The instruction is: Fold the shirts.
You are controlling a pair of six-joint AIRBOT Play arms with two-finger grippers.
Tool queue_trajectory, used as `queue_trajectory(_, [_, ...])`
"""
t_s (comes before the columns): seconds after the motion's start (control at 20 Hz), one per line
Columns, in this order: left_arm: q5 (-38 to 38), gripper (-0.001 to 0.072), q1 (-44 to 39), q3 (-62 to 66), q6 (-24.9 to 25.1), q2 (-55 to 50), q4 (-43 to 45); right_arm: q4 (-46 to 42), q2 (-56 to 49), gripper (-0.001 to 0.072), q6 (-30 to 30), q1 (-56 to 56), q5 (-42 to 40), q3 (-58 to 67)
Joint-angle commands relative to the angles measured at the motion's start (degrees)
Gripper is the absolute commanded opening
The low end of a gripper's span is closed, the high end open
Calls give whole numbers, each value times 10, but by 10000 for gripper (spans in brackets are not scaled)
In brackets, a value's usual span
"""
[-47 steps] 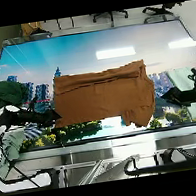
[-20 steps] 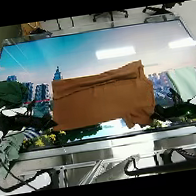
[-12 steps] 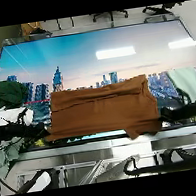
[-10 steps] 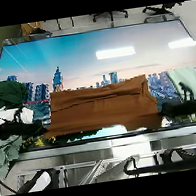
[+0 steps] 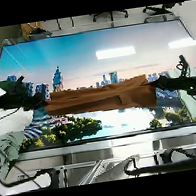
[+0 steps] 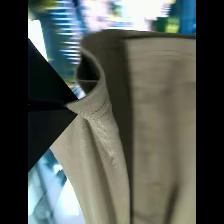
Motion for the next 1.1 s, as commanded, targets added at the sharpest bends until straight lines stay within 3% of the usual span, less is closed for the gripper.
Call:
queue_trajectory(0.0, [10, 12, -25, 88, -5, -121, -4, 90, -115, 17, -112, 0, -42, 6])
queue_trajectory(0.15, [8, 17, -38, 138, -5, -192, -4, 126, -170, 50, -165, 0, -42, 7])
queue_trajectory(0.2, [-5, 23, -38, 154, -5, -209, -4, 125, -172, 145, -172, -2, -41, 8])
queue_trajectory(0.25, [-22, 305, -38, 170, -5, -222, -4, 118, -168, 216, -176, -7, -31, 15])
queue_trajectory(0.3, [-38, 659, -38, 188, -5, -230, -4, 101, -161, 362, -176, -18, -12, 28])
queue_trajectory(0.4, [-66, 692, -35, 231, -9, -233, -4, 71, -142, 657, -171, -41, 1, 43])
queue_trajectory(0.6, [-104, 691, -37, 315, -17, -233, -4, -10, -149, 675, -106, -51, 25, 42])
queue_trajectory(0.75, [-120, 691, -48, 352, -24, -233, -5, -4, -176, 675, -107, -24, 43, 43])
queue_trajectory(0.95, [-125, 691, -75, 384, -28, -233, -6, -3, -206, 663, -106, 21, -20, 43])
queue_trajectory(1.0, [-126, 690, -85, 390, -28, -233, -6, -2, -211, 590, -106, 31, -42, 44])
queue_trajectory(1.05, [-125, 690, -96, 396, -28, -233, -6, 1, -214, 443, -107, 36, -57, 47])
